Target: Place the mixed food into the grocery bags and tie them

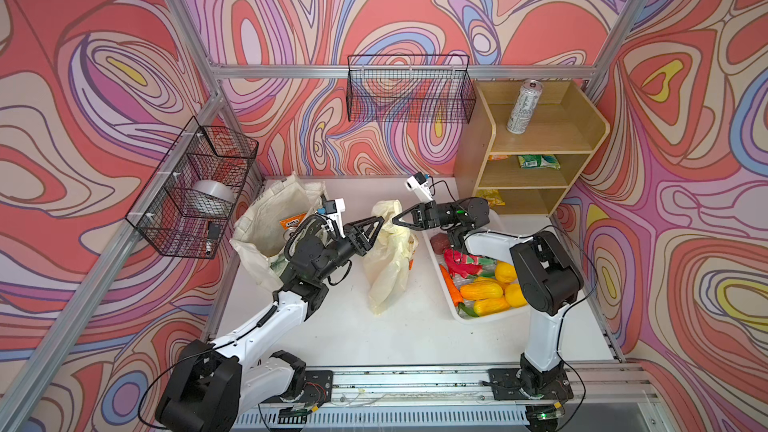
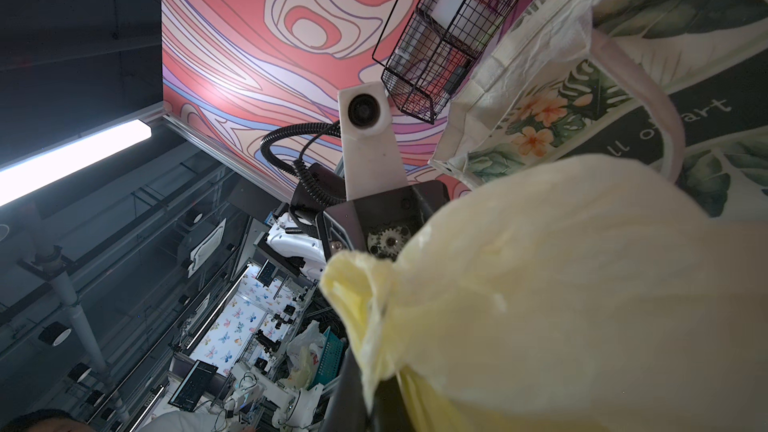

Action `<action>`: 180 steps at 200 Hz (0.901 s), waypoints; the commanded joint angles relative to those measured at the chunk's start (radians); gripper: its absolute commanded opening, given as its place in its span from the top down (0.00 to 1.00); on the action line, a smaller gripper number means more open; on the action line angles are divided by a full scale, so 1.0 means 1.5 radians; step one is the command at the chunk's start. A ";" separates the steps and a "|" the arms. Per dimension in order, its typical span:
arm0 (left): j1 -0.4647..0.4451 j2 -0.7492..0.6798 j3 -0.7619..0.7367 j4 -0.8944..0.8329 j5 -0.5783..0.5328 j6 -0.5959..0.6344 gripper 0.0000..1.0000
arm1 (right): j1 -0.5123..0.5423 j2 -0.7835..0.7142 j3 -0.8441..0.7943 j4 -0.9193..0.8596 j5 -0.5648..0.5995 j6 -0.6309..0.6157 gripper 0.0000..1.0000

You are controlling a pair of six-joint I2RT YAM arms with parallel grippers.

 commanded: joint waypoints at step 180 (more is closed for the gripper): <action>0.001 0.067 -0.032 0.053 -0.003 -0.026 1.00 | -0.033 -0.068 -0.062 -0.154 0.073 -0.102 0.51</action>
